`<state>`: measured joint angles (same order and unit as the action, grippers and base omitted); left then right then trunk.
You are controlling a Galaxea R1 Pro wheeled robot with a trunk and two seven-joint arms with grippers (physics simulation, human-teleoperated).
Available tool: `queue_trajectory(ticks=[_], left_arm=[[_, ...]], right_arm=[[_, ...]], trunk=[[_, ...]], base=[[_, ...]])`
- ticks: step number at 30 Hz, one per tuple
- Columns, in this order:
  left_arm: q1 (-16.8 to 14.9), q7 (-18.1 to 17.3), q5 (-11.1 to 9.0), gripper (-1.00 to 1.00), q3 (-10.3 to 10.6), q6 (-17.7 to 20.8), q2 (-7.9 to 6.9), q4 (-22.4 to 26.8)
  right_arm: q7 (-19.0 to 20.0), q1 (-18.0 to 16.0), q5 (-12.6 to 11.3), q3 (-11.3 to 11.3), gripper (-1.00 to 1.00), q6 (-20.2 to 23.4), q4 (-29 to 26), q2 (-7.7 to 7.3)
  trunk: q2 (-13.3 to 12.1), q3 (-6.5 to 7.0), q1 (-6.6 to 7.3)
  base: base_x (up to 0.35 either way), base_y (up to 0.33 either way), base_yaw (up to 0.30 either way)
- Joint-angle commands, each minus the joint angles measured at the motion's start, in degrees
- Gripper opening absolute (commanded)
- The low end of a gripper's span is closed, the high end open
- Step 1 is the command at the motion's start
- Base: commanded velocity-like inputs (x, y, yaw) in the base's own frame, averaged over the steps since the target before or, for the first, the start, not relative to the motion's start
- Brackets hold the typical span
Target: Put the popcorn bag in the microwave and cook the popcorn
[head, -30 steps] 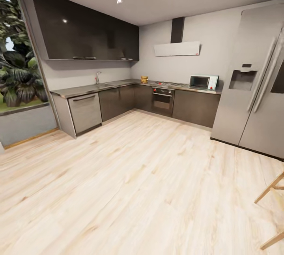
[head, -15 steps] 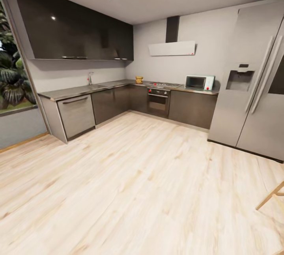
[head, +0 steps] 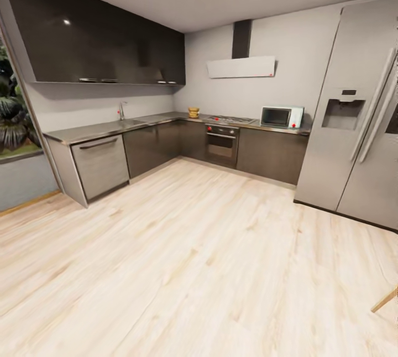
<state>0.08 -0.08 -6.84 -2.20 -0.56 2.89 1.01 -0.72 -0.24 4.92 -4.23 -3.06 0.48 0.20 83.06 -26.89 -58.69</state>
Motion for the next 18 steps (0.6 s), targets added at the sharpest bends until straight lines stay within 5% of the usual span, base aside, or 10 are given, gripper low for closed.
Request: queue_trajectory(ticks=[1,6,18], left_arm=[[0.01,-0.01,-0.43,1.00,-0.18,-0.06,0.01,0.04],[0.01,-0.01,-0.37,1.00,-0.22,-0.13,-0.07,0.04],[0.01,-0.01,-0.36,1.00,-0.26,-0.15,-0.02,0.04]], right_arm=[[-0.07,-0.03,0.28,-0.37,1.00,-0.17,0.05,0.01],[-0.07,-0.03,0.26,-0.34,1.00,-0.12,0.05,0.01],[-0.07,-0.03,0.26,-0.34,1.00,-0.11,0.05,-0.01]], trunk=[[0.02,-0.04,-0.03],[0.02,-0.04,-0.03],[0.02,-0.04,-0.03]], base=[[0.323,0.000,-0.180],[0.230,0.000,-0.233],[0.007,0.000,-0.244]])
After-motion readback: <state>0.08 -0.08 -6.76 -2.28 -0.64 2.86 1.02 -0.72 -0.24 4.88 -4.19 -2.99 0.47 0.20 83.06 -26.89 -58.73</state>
